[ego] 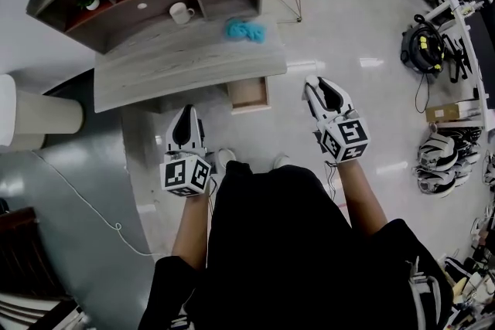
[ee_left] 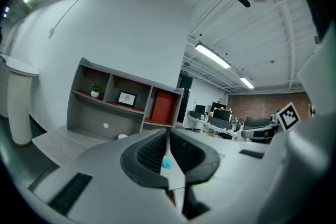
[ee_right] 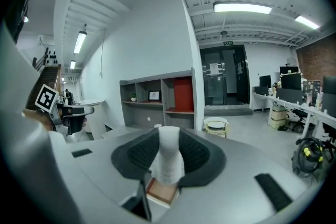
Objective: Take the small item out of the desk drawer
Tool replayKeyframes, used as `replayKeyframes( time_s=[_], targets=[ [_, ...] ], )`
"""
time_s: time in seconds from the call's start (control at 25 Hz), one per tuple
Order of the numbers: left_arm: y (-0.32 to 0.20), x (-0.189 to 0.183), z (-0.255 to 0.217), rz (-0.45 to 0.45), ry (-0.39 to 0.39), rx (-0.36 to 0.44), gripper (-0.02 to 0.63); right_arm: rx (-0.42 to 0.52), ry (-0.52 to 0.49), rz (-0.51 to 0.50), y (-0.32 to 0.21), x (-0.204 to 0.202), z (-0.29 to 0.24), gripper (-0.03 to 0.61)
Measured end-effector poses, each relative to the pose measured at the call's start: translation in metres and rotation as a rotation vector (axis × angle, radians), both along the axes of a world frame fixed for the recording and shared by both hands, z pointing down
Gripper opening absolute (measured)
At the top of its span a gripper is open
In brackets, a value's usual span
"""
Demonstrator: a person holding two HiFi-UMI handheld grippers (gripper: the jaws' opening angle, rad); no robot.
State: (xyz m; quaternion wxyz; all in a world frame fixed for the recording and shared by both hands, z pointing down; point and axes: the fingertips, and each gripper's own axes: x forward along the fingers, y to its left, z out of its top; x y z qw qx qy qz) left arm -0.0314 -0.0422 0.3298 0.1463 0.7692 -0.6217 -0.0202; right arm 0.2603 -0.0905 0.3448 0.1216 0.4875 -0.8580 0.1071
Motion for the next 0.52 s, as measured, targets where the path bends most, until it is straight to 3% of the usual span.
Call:
replayKeyframes(
  time_s=[0.52],
  targets=[
    [0.007, 0.028, 0.014, -0.034, -0.005, -0.034, 0.026, -0.014, -0.018, -0.056, -0.008, 0.009, 0.011, 0.117]
  ],
)
